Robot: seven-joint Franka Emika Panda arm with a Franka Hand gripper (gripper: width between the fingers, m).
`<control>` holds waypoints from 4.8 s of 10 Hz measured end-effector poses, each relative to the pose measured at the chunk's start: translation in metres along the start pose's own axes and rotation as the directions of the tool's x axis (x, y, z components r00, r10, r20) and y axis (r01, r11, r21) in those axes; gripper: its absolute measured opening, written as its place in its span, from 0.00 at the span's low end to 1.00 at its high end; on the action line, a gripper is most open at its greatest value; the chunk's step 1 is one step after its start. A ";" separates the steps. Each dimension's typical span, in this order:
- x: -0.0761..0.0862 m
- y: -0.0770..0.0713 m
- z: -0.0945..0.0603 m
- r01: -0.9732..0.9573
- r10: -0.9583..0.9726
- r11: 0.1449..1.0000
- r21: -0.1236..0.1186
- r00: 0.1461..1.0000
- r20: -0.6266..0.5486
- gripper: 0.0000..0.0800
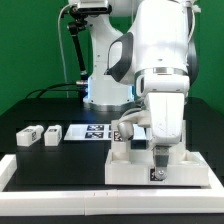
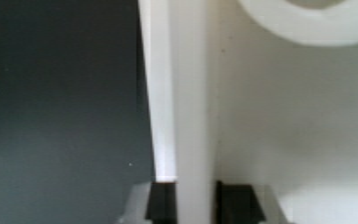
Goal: Assemble square table
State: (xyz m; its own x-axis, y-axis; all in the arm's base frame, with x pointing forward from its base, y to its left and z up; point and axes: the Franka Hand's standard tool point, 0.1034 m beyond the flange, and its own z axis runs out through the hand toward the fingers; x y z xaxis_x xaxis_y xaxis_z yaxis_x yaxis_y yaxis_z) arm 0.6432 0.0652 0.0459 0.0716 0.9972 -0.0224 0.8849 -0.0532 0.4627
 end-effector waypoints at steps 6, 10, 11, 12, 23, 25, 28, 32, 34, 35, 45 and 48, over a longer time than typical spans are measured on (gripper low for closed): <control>-0.003 0.001 0.000 -0.008 0.008 1.000 0.002 1.000 0.004 0.66; -0.003 0.000 0.001 -0.007 0.007 1.000 0.004 1.000 0.005 0.81; -0.003 -0.001 0.001 -0.007 0.007 1.000 0.004 1.000 0.005 0.81; -0.003 0.000 0.000 -0.007 0.007 1.000 0.004 1.000 0.004 0.81; -0.016 0.021 -0.053 -0.045 0.045 0.999 0.012 0.999 0.022 0.81; -0.060 0.018 -0.090 -0.064 0.062 0.997 0.033 0.996 0.056 0.81; -0.107 0.010 -0.111 -0.150 0.147 0.988 0.028 0.986 0.079 0.81; -0.109 0.009 -0.110 -0.327 0.325 0.945 0.017 0.942 0.083 0.81; -0.158 -0.011 -0.117 -0.545 0.537 0.838 0.034 0.834 0.126 0.81; -0.180 -0.021 -0.120 -0.610 0.600 0.792 0.035 0.787 0.143 0.81; -0.230 -0.118 -0.111 -0.989 0.914 0.141 0.039 0.145 0.380 0.81; -0.213 -0.156 -0.107 -0.990 0.841 0.092 0.104 0.133 0.525 0.81</control>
Offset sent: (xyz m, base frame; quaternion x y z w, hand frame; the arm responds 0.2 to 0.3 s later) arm 0.0000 0.0000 0.0000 0.0000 0.0000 0.0000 1.0000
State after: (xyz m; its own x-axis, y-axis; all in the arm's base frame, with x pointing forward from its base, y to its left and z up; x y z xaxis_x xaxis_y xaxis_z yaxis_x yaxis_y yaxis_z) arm 0.4409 -0.1336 0.0731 0.9951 0.0602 -0.0789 0.0582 -0.9979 -0.0275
